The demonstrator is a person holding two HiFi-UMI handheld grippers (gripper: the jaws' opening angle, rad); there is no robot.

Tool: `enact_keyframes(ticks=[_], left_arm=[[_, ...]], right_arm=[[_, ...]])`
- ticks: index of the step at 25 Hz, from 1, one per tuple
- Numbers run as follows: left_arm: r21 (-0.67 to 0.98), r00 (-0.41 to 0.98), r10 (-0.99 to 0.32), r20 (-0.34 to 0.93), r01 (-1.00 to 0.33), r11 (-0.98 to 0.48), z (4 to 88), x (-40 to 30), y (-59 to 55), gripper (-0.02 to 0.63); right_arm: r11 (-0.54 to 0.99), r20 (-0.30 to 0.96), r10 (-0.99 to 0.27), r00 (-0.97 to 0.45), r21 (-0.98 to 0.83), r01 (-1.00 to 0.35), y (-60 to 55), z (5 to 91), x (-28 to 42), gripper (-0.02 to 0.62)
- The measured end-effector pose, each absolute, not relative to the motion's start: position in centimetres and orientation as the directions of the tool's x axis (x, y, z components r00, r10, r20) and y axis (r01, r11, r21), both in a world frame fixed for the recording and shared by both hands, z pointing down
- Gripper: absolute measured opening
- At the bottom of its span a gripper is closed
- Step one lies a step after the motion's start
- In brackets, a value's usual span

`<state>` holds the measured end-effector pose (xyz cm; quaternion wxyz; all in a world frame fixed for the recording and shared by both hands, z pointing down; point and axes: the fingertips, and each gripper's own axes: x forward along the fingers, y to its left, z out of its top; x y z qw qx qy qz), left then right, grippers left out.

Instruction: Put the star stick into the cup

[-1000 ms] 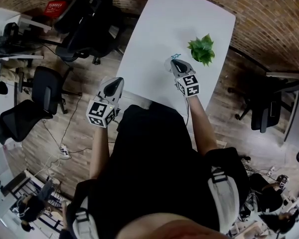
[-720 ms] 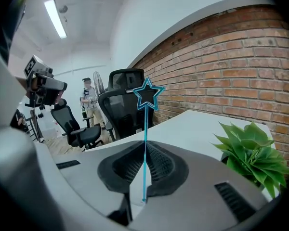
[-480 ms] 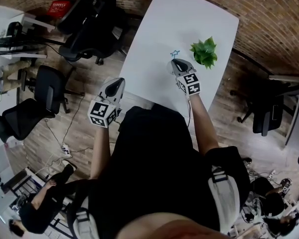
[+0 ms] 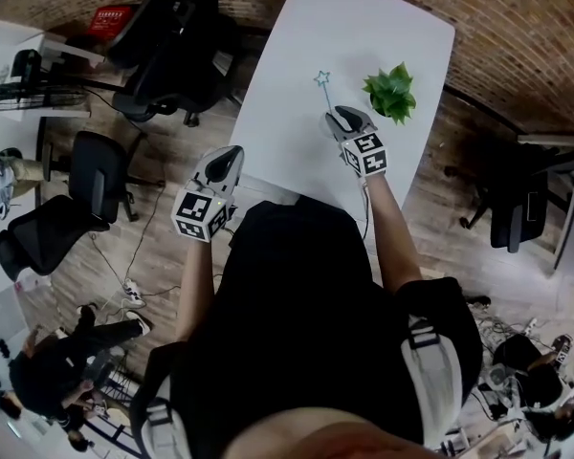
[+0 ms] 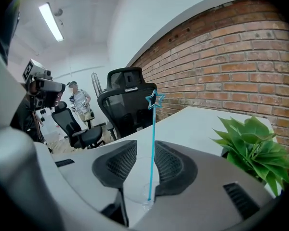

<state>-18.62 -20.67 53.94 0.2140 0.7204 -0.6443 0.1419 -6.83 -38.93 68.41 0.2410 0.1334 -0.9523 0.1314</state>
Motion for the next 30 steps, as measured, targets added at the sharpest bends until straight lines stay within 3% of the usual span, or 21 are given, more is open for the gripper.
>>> enact_keyframes(ticks=[7, 11, 22, 30], left_arm=[[0.129, 0.163, -0.879, 0.449, -0.985, -0.117, 53.2, -18.2, -20.4, 0.021], [0.140, 0.193, -0.880, 0.435, -0.979, -0.146, 52.8, -17.5, -20.0, 0.021], [0.166, 0.324, -0.856, 0.402, -0.945, -0.280, 52.1, -16.4, -17.9, 0.021], [0.168, 0.387, -0.836, 0.389, -0.922, -0.349, 51.4, -16.0, -15.2, 0.021]], right_arm=[[0.911, 0.494, -0.248, -0.833, -0.174, -0.374, -38.6, 67.6, -4.6, 0.108], [0.911, 0.469, -0.222, -0.855, -0.211, -0.353, -36.4, 66.3, -3.4, 0.000], [0.901, 0.466, -0.337, -0.818, -0.093, -0.424, -30.3, 61.6, 0.6, -0.002], [0.845, 0.444, -0.409, -0.797, -0.147, -0.515, -27.0, 60.3, 3.1, -0.002]])
